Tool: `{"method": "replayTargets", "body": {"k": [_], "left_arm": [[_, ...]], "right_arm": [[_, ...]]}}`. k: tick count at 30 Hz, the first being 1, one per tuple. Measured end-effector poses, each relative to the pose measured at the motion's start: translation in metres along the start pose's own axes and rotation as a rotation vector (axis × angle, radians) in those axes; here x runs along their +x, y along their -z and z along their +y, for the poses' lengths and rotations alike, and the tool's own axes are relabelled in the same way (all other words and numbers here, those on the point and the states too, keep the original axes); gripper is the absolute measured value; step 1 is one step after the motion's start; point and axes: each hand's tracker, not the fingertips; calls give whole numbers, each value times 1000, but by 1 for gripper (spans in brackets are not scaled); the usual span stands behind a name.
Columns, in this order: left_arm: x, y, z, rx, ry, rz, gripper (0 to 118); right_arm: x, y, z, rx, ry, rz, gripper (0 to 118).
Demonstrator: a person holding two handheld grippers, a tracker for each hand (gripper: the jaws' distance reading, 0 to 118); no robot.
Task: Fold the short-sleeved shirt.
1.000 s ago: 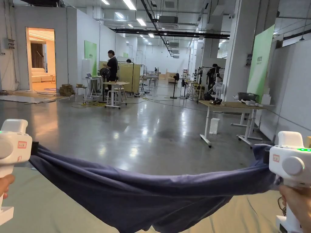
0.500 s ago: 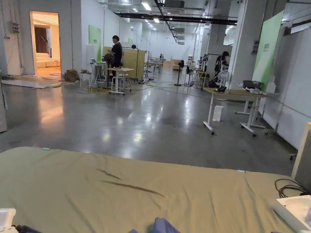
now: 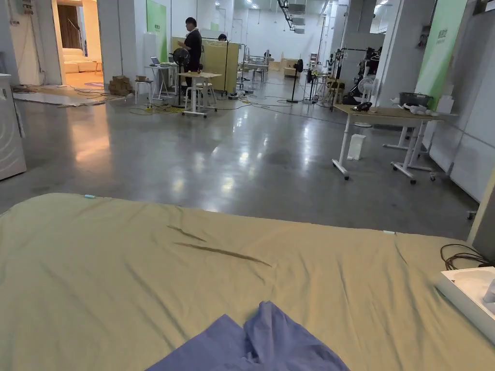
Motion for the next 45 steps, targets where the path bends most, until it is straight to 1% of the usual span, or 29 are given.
{"method": "replayTargets", "body": {"k": [1,2,4,5,6,8,11,12,15,16,18,19,20,21,23,24,25,26,27,30,33,34,36,38,39,42,44,45], "left_arm": [[-2,-4,1,8,4,4,34],[-4,-11,3,25,1,14,43],[-7,-28,10,99,-21,15,57],[-4,-37,14,143,-24,31,62],[-1,-46,17,177,-20,49,63],[14,-65,22,257,12,26,63],[42,-84,38,346,34,5,63],[58,-94,40,372,34,-27,63],[94,-107,54,435,32,-80,63],[109,-115,54,464,30,-91,63],[135,-124,58,528,53,-110,63],[146,-127,59,562,59,-119,63],[159,-132,56,592,81,-116,61],[173,-135,56,609,91,-83,56],[193,-138,54,623,112,-76,27],[203,-138,53,623,128,-89,16],[210,-138,53,620,131,-95,8],[215,-136,53,616,137,-110,2],[219,-135,53,618,137,-113,1],[223,-136,49,627,134,-179,0],[223,-134,46,611,173,-158,0],[217,-134,46,600,168,-163,0],[202,-129,49,510,131,-202,0],[181,-120,45,456,70,-199,0],[169,-113,43,419,74,-192,0],[130,-90,45,309,70,-92,0],[103,-69,49,196,89,-63,0],[90,-60,49,154,90,-21,0]], "right_arm": [[-2,-2,1,6,-12,-8,11],[-4,-7,3,16,-20,-15,22],[-6,-20,10,51,-21,-20,50],[-7,-28,16,103,-8,0,56],[-8,-36,23,143,6,7,59],[-15,-53,39,213,28,26,64],[-31,-76,65,312,89,99,65],[-38,-84,73,344,107,123,64],[-64,-104,91,459,123,158,62],[-72,-109,95,477,121,161,57],[-88,-121,101,530,139,174,51],[-94,-125,102,553,146,183,43],[-100,-130,103,574,150,181,29],[-107,-135,103,593,150,179,19],[-115,-140,102,615,143,181,9],[-119,-142,102,621,139,186,2],[-121,-143,101,621,135,188,0],[-122,-145,99,626,136,193,0],[-123,-144,99,630,135,215,0],[-126,-145,97,619,140,218,0],[-126,-142,95,613,137,225,0],[-126,-141,95,605,130,228,0],[-128,-136,95,590,118,231,0],[-130,-131,95,570,116,240,0],[-131,-128,94,563,117,244,0],[-136,-118,91,525,111,259,0],[-140,-112,90,504,107,261,0],[-142,-109,89,495,105,264,0]]}}
